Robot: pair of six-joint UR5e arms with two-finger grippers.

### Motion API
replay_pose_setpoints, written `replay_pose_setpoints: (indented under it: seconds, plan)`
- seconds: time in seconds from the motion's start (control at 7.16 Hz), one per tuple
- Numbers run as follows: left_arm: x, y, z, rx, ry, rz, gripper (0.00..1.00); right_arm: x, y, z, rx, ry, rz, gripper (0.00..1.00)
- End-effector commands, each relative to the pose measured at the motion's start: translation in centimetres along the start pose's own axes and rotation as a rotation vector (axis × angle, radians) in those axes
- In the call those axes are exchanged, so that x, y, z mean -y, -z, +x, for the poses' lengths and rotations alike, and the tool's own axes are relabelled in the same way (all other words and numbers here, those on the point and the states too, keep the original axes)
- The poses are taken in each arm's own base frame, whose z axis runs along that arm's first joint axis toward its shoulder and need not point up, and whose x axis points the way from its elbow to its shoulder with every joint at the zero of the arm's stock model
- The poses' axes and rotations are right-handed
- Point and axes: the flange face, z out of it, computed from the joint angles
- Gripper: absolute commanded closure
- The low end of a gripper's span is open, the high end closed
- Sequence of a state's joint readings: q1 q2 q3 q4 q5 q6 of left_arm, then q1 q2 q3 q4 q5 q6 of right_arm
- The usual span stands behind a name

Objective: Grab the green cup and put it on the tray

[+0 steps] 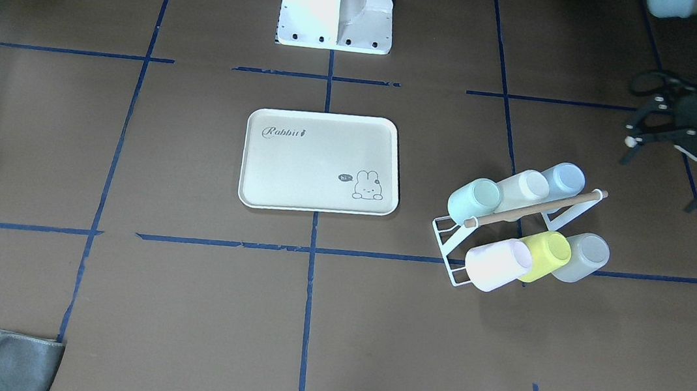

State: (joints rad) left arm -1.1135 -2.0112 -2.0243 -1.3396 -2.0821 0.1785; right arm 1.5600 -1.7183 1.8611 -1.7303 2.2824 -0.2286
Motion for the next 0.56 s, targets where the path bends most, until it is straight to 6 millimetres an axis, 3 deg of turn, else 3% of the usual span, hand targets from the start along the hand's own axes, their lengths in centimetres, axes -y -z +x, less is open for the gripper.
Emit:
replay_pose_setpoints:
  seconds: [0.0,0.14,0.28,0.42]
  plan:
    - [3.5,-1.7,8.7,0.185,-0.353,-0.175,0.0,-0.2,-0.2,0.1,0.003,-0.004,-0.004,0.0]
    - [4.3,-2.7,11.0,0.246,-0.527,-0.285,0.0,-0.4,-0.3,0.2,0.003,-0.008,-0.006,0.0]
    - [5.4,-2.2,12.9,0.321,-0.673,-0.395,0.0,-0.4,-0.3,0.2,0.003,-0.008,-0.007,0.0]
    - [5.5,-3.8,16.1,0.387,-0.785,-0.551,0.0,-0.4,-0.3,0.2,0.003,-0.008,-0.007,0.0]
